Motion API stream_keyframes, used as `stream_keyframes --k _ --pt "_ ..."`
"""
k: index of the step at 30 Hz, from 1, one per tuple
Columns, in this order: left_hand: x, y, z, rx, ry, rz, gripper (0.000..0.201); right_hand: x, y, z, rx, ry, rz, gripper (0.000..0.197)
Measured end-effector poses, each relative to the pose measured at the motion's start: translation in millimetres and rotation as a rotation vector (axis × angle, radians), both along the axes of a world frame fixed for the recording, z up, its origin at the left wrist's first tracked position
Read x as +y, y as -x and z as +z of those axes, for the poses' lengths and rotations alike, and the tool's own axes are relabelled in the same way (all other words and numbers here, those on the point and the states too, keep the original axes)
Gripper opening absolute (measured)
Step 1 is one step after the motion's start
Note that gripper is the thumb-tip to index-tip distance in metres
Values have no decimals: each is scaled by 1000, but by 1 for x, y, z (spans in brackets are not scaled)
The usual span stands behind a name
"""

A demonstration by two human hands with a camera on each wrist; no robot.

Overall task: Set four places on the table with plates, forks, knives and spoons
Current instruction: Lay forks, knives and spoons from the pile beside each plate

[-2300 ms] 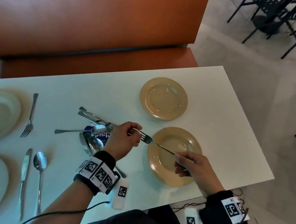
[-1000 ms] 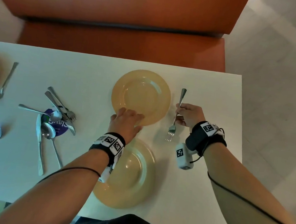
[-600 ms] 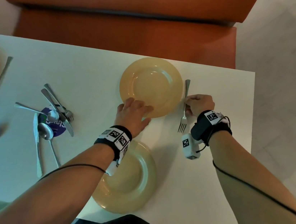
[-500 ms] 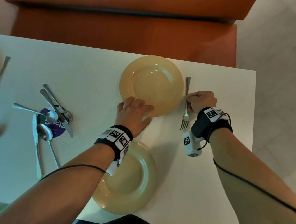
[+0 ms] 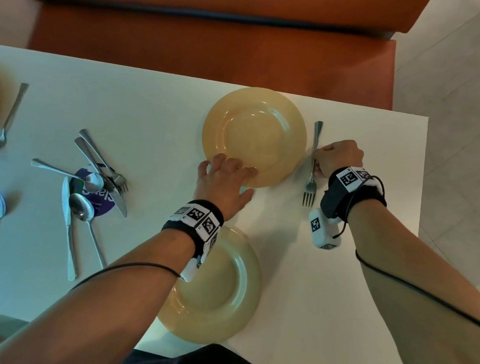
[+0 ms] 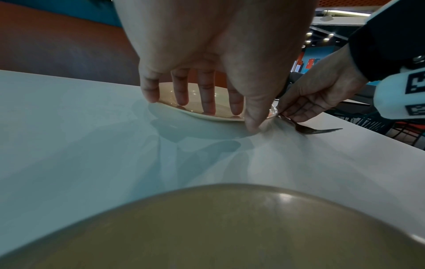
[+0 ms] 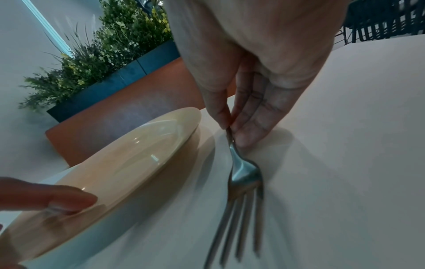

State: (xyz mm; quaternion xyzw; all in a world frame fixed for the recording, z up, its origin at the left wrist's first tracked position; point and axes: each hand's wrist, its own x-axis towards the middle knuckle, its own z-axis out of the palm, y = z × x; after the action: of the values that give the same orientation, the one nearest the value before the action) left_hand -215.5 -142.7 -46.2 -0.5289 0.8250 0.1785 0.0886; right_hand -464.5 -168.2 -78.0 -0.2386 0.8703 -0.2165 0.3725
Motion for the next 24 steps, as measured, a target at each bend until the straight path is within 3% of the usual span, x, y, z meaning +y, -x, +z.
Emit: stream_keyframes --k 7,13,17,21,24 --pt "17 -23 15 119 37 81 51 4 6 -2 -14 -8 14 12" --pt "50 -83 28 260 111 248 43 36 7 17 -78 45 -5 17" --pt "70 -141 29 310 81 473 34 98 14 18 -194 127 -116 13" --pt "85 -204 28 279 53 749 29 186 16 19 -189 137 -144 9" --pt "86 -248 26 232 36 874 27 256 7 25 -158 87 -142 16"
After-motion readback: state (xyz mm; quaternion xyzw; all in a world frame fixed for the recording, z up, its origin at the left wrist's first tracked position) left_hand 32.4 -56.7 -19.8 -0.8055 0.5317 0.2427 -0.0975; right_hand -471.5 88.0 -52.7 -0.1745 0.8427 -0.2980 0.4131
